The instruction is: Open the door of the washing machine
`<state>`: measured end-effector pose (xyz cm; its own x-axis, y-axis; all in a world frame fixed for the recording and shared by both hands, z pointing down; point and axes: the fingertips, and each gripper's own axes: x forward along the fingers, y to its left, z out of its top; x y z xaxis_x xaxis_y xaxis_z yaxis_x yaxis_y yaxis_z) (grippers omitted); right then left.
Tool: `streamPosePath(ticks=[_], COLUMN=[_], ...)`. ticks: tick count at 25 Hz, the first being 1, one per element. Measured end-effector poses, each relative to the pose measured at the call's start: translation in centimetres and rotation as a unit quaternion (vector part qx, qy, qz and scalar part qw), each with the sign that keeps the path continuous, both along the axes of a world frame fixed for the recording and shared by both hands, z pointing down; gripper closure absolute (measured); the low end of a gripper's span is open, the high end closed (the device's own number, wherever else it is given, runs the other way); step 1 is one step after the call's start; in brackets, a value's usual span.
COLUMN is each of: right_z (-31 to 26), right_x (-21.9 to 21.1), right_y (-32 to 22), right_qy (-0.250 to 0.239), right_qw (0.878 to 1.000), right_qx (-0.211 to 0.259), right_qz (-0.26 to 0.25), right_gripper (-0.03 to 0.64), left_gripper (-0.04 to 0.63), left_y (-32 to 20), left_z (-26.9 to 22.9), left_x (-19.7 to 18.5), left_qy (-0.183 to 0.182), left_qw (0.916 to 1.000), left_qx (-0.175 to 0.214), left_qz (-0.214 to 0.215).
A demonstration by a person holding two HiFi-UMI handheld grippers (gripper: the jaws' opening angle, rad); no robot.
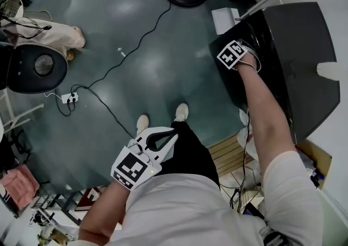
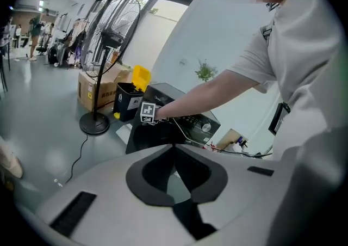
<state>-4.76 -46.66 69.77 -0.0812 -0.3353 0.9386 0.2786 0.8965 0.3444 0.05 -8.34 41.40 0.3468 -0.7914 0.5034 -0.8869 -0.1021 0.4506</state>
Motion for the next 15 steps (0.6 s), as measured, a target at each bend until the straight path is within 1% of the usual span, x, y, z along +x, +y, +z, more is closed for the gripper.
streamPosePath(ticks=[4, 6, 9, 11, 12, 15], right_z=[1.9, 2.3, 2.7, 2.9, 3.0, 2.9], right_x=[0.3, 0.4, 0.6, 0.5, 0.4, 0.4], right_y=[-0.5, -0.8, -0.9, -1.1, -1.1, -1.3], right_qy=[0.038, 0.052, 0.058, 0.056, 0.056, 0.066], right_qw=[0.999, 0.998, 0.998, 0.998, 0.998, 0.997], right_qx=[0.009, 0.015, 0.023, 0.026, 0.025, 0.020], right_qz=[0.005, 0.015, 0.025, 0.030, 0.033, 0.048], right_gripper=[0.470, 0.483, 0.497, 0.546, 0.557, 0.557], left_gripper=[0.575, 0.575, 0.575, 0.575, 0.575, 0.575], left_y=[-0.4, -0.6, -0.6, -0.6, -0.6, -0.6], left_z=[0.5, 0.6, 0.8, 1.0, 1.1, 1.1], left_x=[0.0, -0.1, -0.1, 0.1, 0.1, 0.2], left_qy=[0.000, 0.000, 0.003, 0.004, 0.005, 0.007], left_qw=[0.9999, 0.9999, 0.9999, 0.9999, 0.9999, 0.9998], left_qx=[-0.007, -0.006, -0.007, -0.009, -0.010, -0.011], left_qz=[-0.008, -0.011, -0.013, -0.013, -0.012, -0.011])
